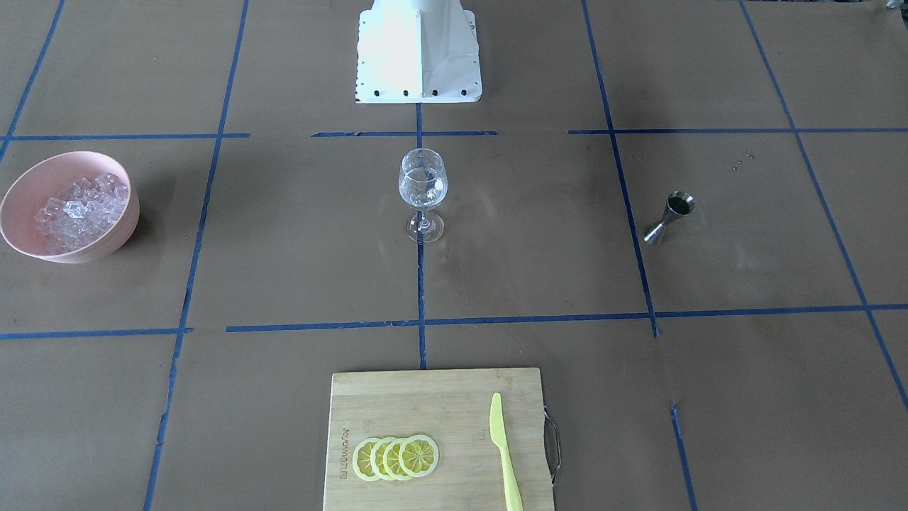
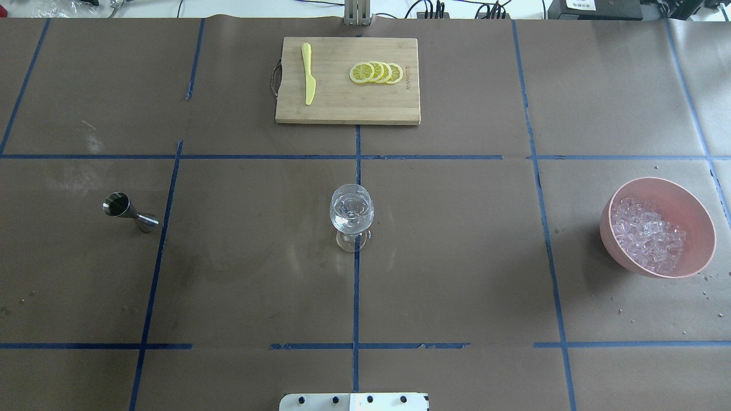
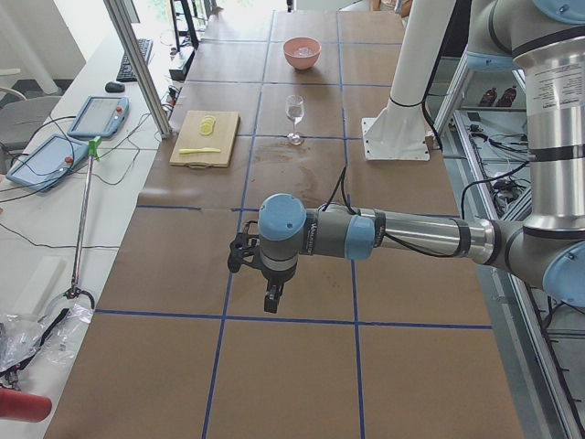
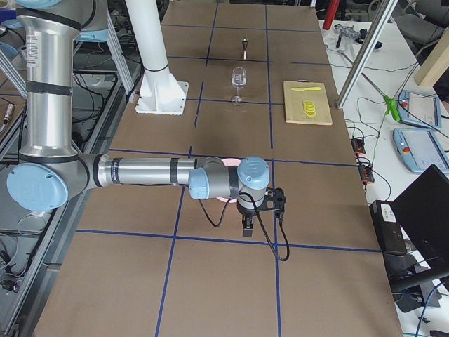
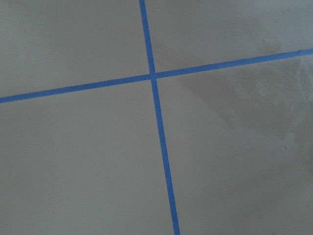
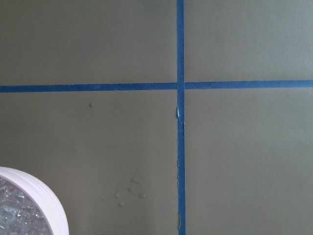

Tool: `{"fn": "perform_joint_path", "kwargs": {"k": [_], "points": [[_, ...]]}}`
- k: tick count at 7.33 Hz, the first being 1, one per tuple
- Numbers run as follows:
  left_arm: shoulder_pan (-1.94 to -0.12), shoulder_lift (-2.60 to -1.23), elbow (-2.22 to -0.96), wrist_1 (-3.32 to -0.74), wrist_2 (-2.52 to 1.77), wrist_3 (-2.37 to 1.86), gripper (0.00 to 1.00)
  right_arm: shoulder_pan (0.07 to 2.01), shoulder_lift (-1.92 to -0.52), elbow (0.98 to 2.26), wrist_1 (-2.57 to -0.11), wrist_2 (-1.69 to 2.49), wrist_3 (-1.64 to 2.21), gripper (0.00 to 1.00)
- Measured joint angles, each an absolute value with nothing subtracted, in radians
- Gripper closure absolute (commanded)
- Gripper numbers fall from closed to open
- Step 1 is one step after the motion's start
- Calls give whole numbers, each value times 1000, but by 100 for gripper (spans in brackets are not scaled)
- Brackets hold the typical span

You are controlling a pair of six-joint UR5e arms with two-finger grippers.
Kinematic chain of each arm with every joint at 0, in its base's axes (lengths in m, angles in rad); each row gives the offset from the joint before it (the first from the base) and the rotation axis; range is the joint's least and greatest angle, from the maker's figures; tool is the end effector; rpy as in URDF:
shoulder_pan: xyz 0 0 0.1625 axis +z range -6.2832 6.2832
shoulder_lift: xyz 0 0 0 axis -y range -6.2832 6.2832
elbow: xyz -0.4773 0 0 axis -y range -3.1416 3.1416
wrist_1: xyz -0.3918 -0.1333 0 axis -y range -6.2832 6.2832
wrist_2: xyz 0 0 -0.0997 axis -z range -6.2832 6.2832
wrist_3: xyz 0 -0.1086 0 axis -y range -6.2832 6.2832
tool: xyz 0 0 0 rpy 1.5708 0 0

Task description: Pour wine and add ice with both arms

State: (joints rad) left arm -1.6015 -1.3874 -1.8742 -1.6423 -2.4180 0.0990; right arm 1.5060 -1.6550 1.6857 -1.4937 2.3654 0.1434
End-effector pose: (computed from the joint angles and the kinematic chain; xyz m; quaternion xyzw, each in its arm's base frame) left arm -0.0646 -0.4117 0.6365 0.1135 0.4027 0.0703 0.9056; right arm 0.0260 -0.4614 0.6910 0.0093 -0.3894 0.0154 0.9209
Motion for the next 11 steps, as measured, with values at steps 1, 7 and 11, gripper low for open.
{"fn": "perform_joint_path", "kwargs": {"k": [1, 7, 11], "points": [[-1601, -1386, -1870, -1680, -2432, 101, 0, 1506, -1652, 1689, -1493, 2365, 143, 0], [-1392, -1377, -1756, -2358, -2375, -369, 0, 1442, -1662, 1688, -1362, 2462, 146, 0], [-1045, -1241, -1749, -2852, -2066, -685, 1, 1400, -1654, 1692, -1352, 2462, 148, 0]]}}
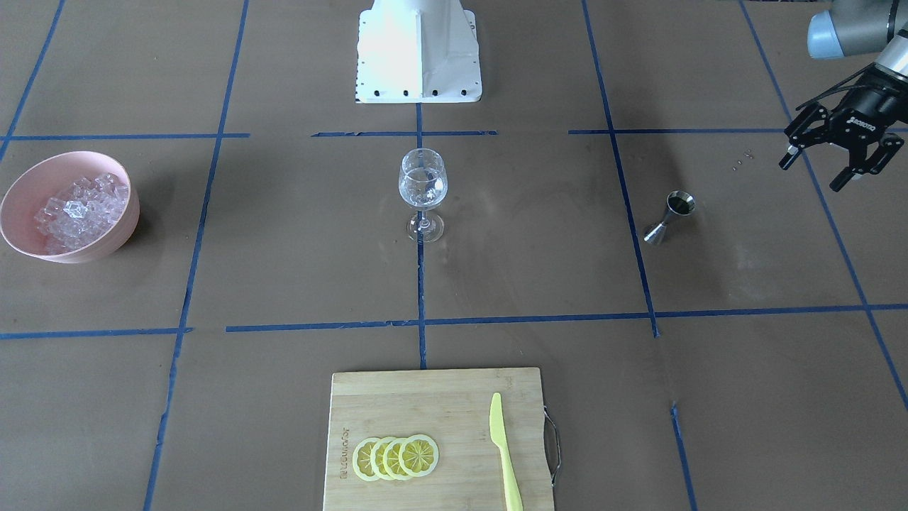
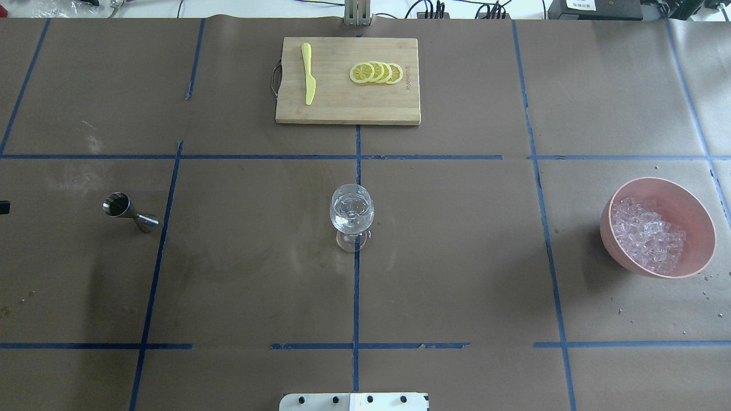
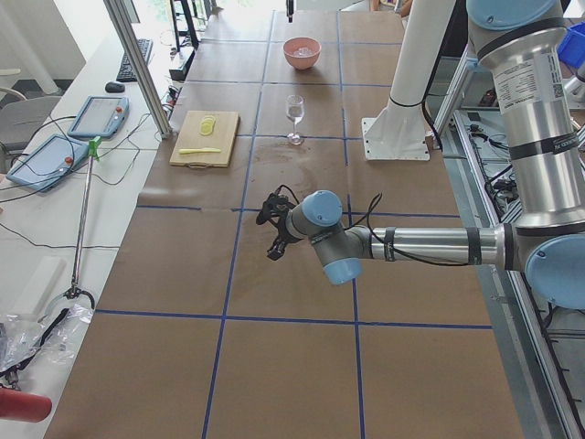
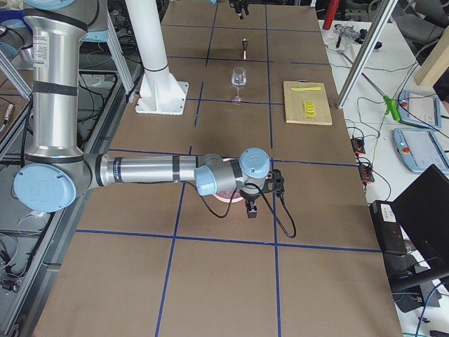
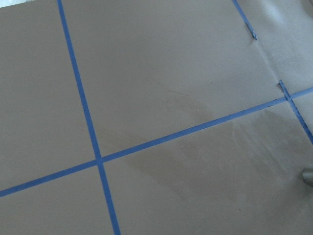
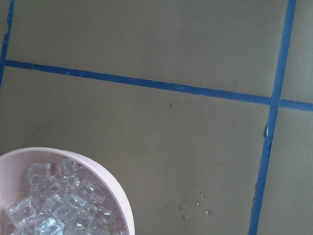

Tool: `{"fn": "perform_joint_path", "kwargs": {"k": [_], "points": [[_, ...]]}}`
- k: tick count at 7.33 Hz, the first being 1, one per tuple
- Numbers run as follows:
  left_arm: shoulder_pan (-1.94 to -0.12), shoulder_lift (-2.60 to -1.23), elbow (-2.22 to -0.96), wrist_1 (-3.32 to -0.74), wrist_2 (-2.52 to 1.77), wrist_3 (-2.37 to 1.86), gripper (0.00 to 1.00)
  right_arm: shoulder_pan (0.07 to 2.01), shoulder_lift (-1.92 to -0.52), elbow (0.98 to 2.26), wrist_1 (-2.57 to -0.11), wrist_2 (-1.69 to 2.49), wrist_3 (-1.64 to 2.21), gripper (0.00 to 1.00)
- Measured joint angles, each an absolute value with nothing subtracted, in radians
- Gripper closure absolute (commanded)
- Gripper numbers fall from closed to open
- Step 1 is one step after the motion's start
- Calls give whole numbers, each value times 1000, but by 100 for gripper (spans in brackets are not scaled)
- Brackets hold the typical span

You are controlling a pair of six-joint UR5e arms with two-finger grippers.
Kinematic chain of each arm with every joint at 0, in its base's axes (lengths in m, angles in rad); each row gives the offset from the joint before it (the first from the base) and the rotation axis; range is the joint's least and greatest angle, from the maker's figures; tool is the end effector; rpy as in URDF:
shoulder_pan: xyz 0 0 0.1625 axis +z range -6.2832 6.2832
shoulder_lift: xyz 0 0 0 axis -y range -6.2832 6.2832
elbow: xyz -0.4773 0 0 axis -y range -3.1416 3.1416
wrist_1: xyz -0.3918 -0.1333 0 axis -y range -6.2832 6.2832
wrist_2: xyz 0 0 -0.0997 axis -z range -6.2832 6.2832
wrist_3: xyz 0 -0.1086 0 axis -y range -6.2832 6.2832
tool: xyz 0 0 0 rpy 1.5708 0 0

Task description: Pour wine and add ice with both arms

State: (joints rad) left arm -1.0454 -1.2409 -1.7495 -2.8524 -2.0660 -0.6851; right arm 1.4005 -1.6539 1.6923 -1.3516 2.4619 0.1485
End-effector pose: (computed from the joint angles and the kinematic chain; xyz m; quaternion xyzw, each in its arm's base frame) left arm 0.1107 -0.3538 0.6236 0.3093 0.4656 0.0655 0.8266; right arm -0.0308 -0.4672 0.6637 0.0466 -0.4404 -0.0651 0.8942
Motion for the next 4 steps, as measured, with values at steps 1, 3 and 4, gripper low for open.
{"fn": "perform_joint_path", "kwargs": {"k": [1, 3, 4], "points": [[-970, -1202, -1749, -2937, -1948, -715, 1, 1398, -1653, 1693, -1350, 2461, 148, 0], [-787, -1155, -1749, -3035, -1703, -784, 6, 1396, -1652, 1691, -1335, 2458, 147, 0], [-672, -1151, -1750, -3066, -1564, -858, 1, 1396, -1652, 1689, -1330, 2457, 147, 0]]}}
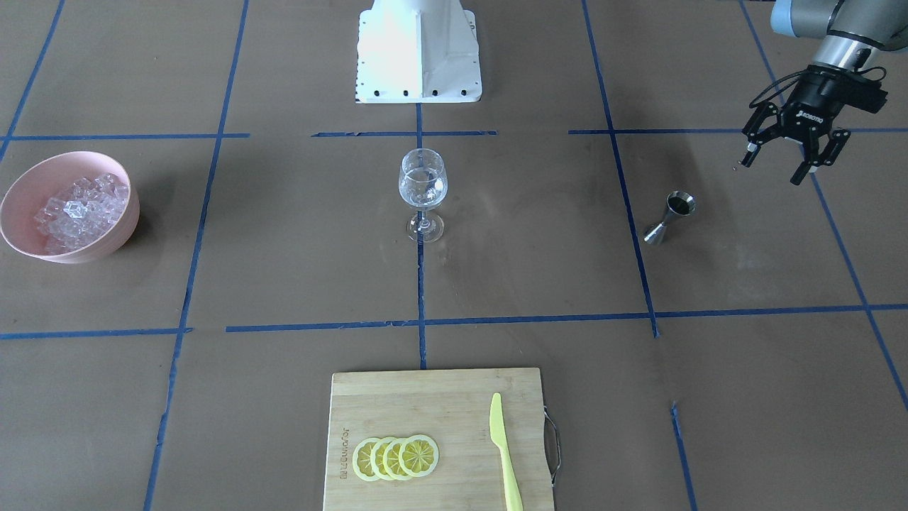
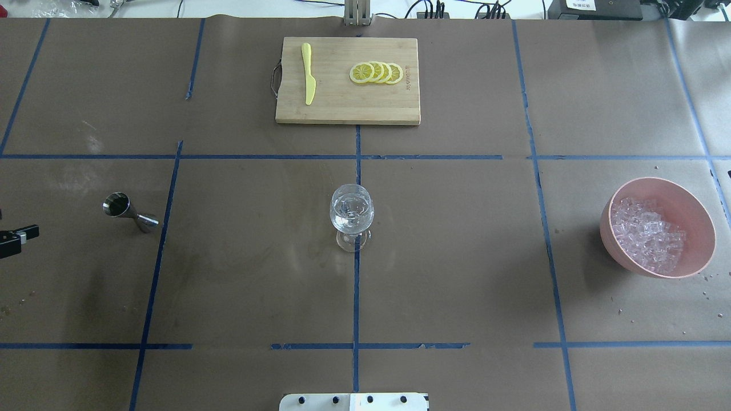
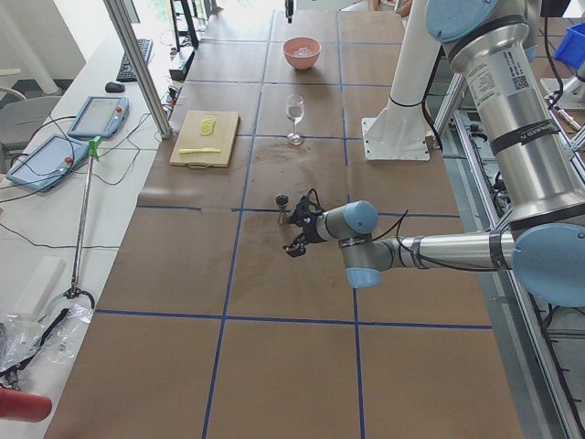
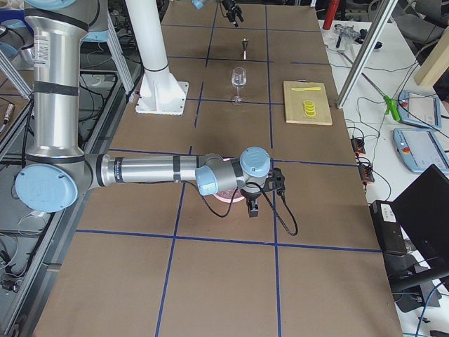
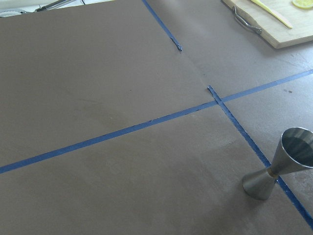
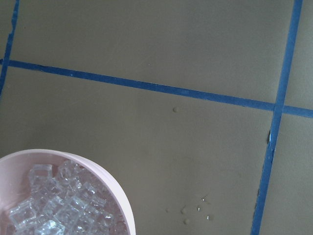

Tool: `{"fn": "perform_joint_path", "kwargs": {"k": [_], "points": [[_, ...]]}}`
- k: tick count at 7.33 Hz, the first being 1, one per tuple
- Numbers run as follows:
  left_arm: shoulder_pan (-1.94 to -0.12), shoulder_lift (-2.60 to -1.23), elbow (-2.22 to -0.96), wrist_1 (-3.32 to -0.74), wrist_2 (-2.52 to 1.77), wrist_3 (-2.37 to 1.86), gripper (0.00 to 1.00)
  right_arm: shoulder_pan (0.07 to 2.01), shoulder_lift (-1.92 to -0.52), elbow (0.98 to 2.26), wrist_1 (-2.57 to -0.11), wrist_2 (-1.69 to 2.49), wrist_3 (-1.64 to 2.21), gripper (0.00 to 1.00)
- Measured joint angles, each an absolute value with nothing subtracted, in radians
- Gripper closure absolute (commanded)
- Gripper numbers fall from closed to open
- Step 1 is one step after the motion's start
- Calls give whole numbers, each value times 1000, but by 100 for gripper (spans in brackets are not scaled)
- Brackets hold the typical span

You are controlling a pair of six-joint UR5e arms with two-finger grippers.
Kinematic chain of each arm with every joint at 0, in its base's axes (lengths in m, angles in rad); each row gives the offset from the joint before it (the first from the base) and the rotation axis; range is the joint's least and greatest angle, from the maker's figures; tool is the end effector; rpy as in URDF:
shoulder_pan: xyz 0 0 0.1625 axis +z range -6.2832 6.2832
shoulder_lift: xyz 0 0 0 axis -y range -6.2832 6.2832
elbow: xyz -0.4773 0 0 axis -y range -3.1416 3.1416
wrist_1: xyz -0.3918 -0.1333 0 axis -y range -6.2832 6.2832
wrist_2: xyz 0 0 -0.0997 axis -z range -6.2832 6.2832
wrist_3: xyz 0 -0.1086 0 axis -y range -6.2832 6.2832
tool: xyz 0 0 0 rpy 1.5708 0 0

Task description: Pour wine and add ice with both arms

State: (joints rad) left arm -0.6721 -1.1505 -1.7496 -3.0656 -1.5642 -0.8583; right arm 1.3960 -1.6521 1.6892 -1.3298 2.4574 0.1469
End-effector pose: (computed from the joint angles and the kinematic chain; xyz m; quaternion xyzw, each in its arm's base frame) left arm 0.1669 -0.3041 0.6311 0.3764 0.4497 0.0144 0.8099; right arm -0.0329 -0.4689 0.6623 0.0556 -0.4394 -0.0719 0.8937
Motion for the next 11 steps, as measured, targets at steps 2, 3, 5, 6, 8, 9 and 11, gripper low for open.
{"fn": "perform_joint_path", "kwargs": {"k": [2, 3, 5, 6, 8, 9, 11], "points": [[-442, -1150, -1751, -3095, -1239, -983, 1, 1396, -1651, 1688, -1324, 2455, 146, 0], [-342, -1159, -1752, -3096, -1075, -1009, 1, 1396, -1651, 1688, -1322, 2455, 146, 0], [-199, -1197, -1751, -3071, -852, -1024, 1, 1396, -1651, 1688, -1320, 2453, 146, 0], [-151, -1219, -1749, -3046, -781, -1022, 1, 1396, -1651, 1689, -1320, 2453, 146, 0], [-90, -1313, -1703, -2985, -628, -1014, 1, 1397, -1651, 1693, -1319, 2453, 146, 0], [-80, -1364, -1668, -2945, -565, -1012, 1, 1397, -1651, 1694, -1319, 2453, 146, 0], [-74, -1449, -1582, -2908, -459, -1011, 1, 1397, -1652, 1695, -1319, 2453, 147, 0]]}}
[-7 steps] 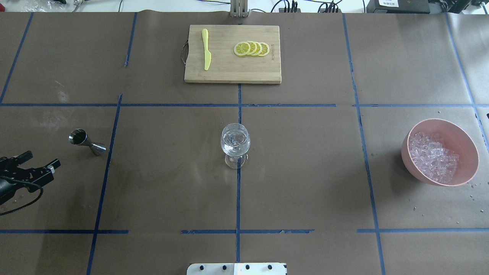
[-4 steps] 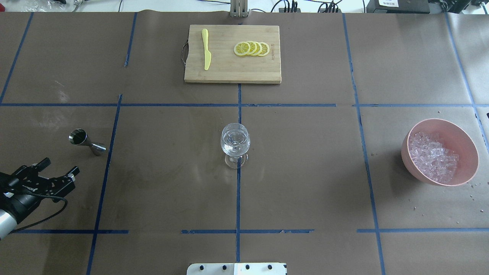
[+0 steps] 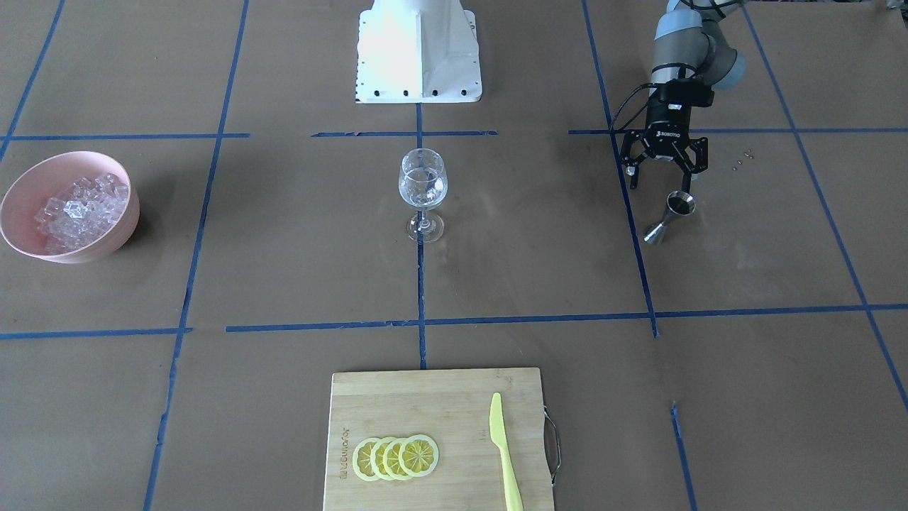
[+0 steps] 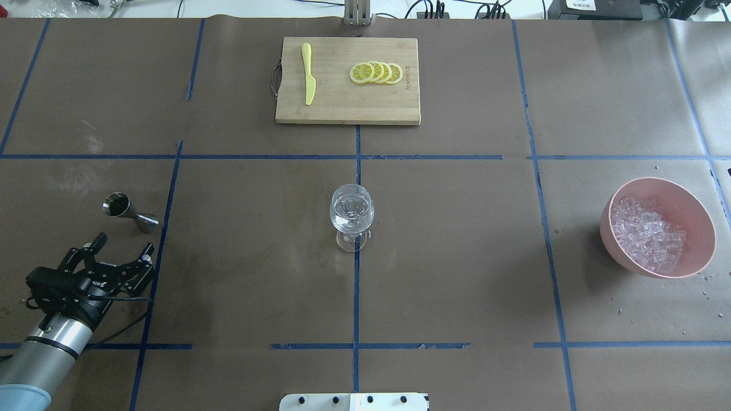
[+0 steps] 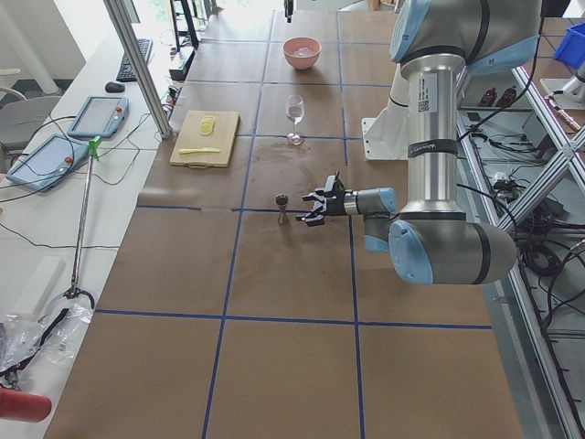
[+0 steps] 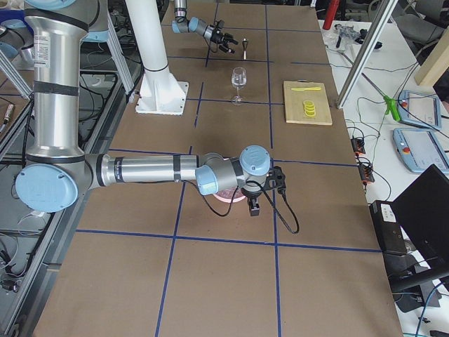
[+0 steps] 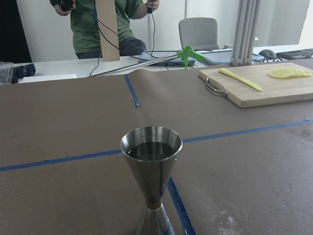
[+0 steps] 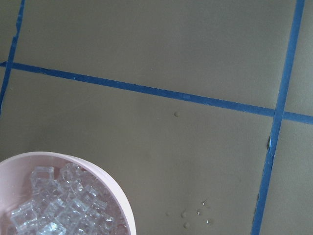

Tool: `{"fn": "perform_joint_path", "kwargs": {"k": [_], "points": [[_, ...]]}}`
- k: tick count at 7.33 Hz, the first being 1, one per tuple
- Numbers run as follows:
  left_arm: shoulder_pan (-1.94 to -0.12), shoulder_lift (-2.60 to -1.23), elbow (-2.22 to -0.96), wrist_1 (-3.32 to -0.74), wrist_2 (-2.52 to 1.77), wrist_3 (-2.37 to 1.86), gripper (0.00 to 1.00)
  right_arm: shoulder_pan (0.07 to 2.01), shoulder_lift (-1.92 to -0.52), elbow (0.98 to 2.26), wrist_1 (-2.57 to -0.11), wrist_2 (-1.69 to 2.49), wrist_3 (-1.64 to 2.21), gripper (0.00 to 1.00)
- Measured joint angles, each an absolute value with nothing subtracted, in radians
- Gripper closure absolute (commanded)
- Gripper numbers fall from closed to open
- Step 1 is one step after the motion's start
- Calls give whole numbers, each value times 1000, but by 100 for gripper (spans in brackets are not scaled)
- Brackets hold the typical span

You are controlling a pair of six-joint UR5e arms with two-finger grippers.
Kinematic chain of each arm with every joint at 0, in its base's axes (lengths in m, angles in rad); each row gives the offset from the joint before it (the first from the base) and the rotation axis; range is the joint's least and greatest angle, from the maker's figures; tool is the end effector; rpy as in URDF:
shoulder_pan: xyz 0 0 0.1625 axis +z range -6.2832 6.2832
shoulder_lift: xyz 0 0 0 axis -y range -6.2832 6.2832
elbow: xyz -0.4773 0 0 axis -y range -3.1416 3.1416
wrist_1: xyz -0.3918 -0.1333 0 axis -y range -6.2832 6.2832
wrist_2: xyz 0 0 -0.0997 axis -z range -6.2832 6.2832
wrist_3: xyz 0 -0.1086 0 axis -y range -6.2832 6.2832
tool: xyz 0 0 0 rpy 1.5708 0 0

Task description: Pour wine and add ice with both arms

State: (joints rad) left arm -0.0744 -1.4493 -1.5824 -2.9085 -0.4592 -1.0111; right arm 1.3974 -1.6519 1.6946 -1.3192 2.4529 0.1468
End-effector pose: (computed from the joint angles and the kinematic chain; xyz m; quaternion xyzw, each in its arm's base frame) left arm 0.3922 -0.2605 0.6015 0.5623 0.3305 -0.1282 0.7471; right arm -0.0321 -0.4697 0.6586 0.0636 -0.4380 -0.0745 0.8936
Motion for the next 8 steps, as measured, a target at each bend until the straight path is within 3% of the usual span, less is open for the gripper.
{"fn": "perform_joint_path", "kwargs": {"k": [8], "points": [[-171, -1532, -1502, -2906, -430, -1027, 1, 1397, -1660, 1713, -1319, 2454, 145, 0]]}}
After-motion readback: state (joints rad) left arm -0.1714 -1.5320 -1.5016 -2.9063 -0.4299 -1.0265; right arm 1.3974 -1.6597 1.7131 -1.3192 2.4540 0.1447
